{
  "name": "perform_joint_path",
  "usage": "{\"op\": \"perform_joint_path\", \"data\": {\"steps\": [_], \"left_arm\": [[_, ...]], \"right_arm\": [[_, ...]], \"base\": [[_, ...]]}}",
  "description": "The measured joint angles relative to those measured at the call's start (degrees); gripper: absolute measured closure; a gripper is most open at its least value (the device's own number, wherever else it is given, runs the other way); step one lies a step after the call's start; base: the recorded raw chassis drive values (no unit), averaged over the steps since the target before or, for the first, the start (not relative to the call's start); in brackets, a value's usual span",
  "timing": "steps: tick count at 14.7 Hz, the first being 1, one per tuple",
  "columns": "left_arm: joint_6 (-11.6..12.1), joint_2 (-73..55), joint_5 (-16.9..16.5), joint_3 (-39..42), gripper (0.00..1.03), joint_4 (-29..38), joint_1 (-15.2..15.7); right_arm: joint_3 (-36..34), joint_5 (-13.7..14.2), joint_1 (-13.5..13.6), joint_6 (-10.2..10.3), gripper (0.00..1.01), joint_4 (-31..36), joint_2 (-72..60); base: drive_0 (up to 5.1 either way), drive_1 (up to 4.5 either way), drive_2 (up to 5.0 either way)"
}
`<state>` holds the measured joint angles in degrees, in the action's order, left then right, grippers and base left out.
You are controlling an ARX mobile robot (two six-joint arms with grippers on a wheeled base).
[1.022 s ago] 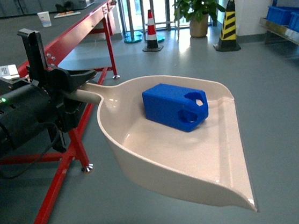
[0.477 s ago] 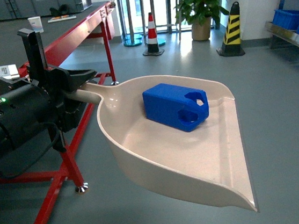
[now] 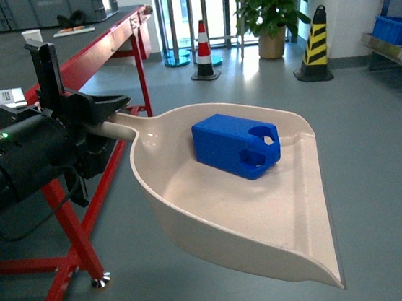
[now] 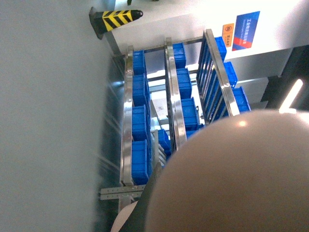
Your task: Place part in tray to right shelf
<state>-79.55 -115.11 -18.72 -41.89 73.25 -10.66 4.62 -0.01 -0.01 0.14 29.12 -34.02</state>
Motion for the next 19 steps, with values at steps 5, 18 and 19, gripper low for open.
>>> {"op": "perform_joint_path", "data": {"steps": [5,18,19], "left_arm": [[0.00,0.00,-0.02,0.00,0.90,0.15,-0.02],[0.00,0.00,0.07,-0.07,0.90,0.07,-0.02],[0.00,0.00,0.04,-0.07,0.90,0.07,-0.02]], "right_arm": [[0.00,0.00,0.00,0.00,0.03,0.09,0.00],[0.02,-0.02,0.00,0.00,0.03,0.00,-0.24],[0.00,-0.02,0.00,0.00,0.03,0.00,-0.24]], "base": [[0.1,4.36,-4.1],[-0.4,2.53,-3.3],[-1.6,-1.59,-1.6]]}}
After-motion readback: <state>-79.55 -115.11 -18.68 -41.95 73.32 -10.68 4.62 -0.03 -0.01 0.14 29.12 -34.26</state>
